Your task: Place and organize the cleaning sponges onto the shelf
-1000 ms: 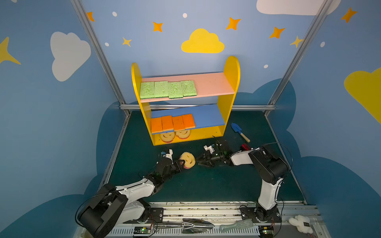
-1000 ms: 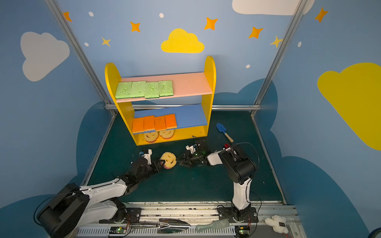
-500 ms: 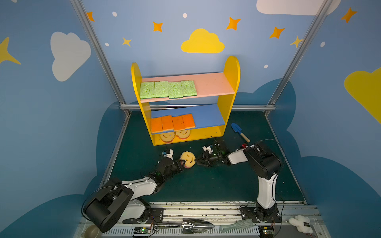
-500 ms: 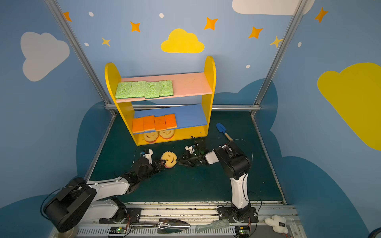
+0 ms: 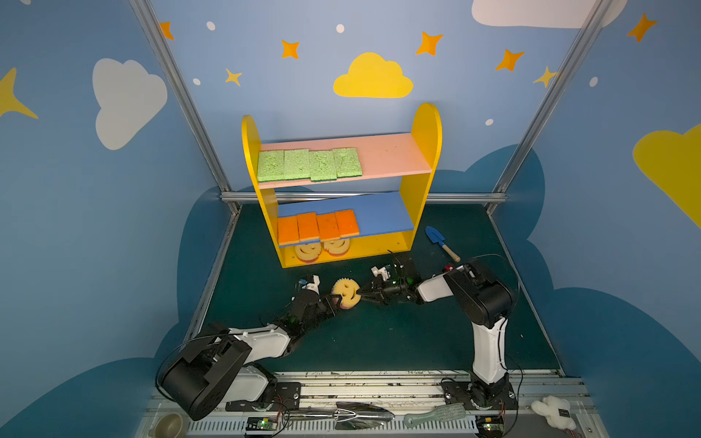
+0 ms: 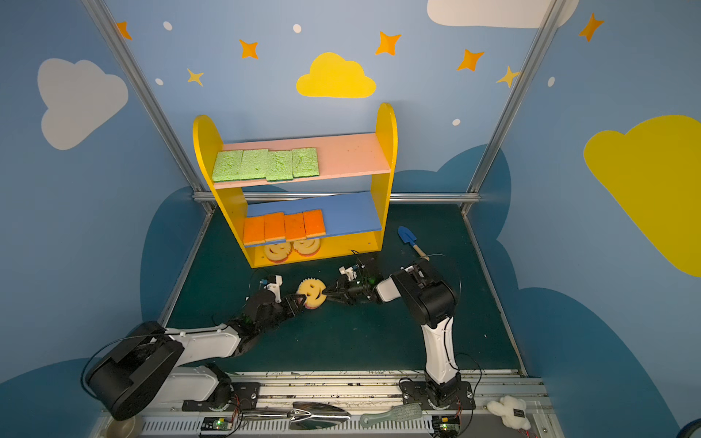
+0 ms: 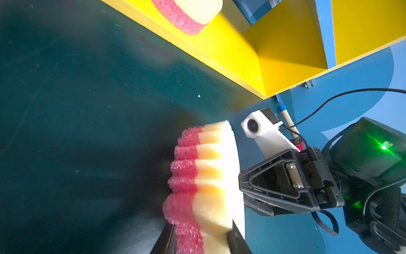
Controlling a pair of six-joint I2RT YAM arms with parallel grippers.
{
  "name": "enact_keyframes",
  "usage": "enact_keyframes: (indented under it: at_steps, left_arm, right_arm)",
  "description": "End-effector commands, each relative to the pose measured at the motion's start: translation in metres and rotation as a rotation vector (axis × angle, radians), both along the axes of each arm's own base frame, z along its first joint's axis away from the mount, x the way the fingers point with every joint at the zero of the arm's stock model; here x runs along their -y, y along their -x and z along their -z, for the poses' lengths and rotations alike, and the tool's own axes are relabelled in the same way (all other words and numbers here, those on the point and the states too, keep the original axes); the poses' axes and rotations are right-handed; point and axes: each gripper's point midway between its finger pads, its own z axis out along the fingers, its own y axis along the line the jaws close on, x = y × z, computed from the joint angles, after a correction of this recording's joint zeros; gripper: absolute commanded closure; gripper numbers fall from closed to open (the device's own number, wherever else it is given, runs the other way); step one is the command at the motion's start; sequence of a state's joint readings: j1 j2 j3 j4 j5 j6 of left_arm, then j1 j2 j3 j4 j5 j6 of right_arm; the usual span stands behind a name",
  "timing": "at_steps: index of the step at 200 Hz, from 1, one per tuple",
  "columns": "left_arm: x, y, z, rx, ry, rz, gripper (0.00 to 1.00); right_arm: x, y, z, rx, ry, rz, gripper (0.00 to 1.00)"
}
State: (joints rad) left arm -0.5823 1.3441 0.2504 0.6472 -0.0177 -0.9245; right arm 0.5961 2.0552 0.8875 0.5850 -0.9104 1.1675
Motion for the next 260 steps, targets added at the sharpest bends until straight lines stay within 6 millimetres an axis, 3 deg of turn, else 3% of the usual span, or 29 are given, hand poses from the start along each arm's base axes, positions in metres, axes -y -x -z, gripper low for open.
enact_keyframes:
  at_steps: [1, 26, 40, 53, 68, 86, 169, 211, 260]
  left_arm:
    - [0.000, 0.001, 0.005, -0.019, -0.004, 0.005, 0.65]
    - [0.000, 0.002, 0.005, -0.019, -0.001, 0.001, 0.63]
    - [-0.001, 0.002, 0.003, -0.017, -0.002, 0.000, 0.56]
    - [-0.002, 0.003, 0.002, -0.018, -0.007, -0.002, 0.45]
    - [-0.005, 0.004, 0.000, -0.017, -0.016, -0.009, 0.21]
    - [-0.010, 0.006, -0.004, -0.016, -0.028, -0.021, 0.01]
    - [-0.039, 0.027, -0.013, -0.003, -0.064, -0.088, 0.00]
    - [-0.049, 0.034, -0.020, 0.015, -0.053, -0.119, 0.00]
    - [-0.056, 0.035, -0.024, 0.038, -0.042, -0.150, 0.00]
  right_arm:
    - [-0.005, -0.001, 0.003, 0.003, -0.010, -0.004, 0.76]
    - [-0.003, -0.002, 0.003, 0.001, -0.015, 0.007, 0.85]
    - [-0.001, -0.002, 0.001, 0.003, -0.015, 0.013, 0.89]
    - [-0.001, -0.002, -0.001, 0.006, -0.014, 0.017, 0.94]
    - [0.000, -0.002, -0.003, 0.009, -0.011, 0.021, 0.97]
    - [0.002, -0.001, -0.006, 0.012, -0.008, 0.026, 0.98]
    - [0.016, 0.001, -0.018, 0.033, 0.071, 0.074, 0.96]
    - [0.030, -0.011, -0.024, 0.033, 0.142, 0.184, 0.94]
    - [0.049, -0.029, -0.028, 0.004, 0.215, 0.387, 0.99]
